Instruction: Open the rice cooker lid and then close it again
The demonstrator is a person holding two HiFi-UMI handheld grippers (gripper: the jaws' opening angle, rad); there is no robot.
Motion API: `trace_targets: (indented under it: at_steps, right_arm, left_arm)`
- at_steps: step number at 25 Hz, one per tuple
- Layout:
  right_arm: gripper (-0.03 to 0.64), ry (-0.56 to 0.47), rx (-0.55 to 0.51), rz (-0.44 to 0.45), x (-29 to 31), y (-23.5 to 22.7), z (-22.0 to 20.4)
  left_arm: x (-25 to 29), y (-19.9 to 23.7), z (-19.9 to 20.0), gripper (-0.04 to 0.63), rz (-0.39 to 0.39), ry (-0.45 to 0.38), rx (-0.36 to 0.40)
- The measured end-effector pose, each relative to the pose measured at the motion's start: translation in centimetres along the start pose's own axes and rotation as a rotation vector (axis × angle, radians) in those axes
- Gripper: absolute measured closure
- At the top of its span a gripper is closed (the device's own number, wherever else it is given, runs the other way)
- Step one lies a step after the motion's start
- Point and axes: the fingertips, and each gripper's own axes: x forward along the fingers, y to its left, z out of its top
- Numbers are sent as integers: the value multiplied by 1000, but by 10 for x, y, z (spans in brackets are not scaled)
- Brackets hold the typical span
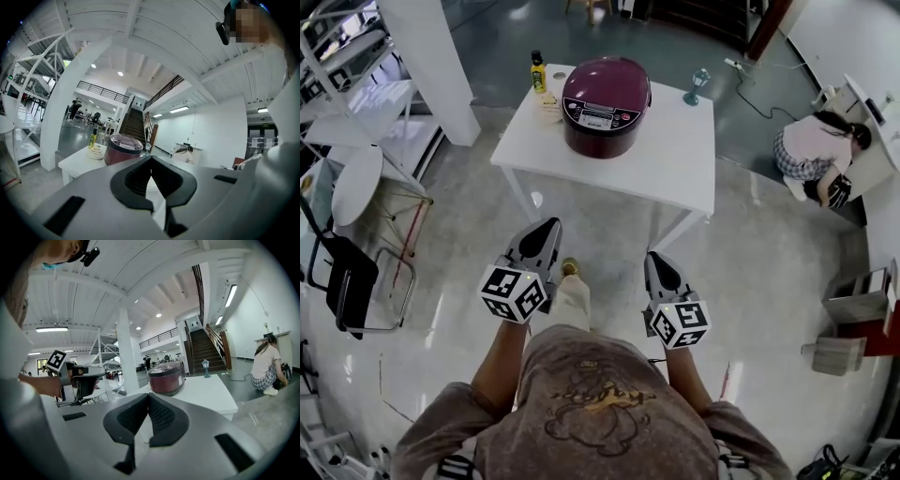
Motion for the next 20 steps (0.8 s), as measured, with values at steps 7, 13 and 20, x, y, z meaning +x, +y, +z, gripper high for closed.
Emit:
trace_targets:
  at_steps: [7, 13, 20]
  right_arm:
    - [614, 9, -5, -7, 38, -22, 8]
    - [614, 5, -7, -15, 83, -36, 25]
    - [614, -10, -6, -42, 137, -55, 54]
  left_arm:
    - [43, 21, 10, 574, -12, -10, -2]
    - [84, 48, 24, 574, -29, -3, -6]
    - [135, 82, 49, 574, -51, -1, -7]
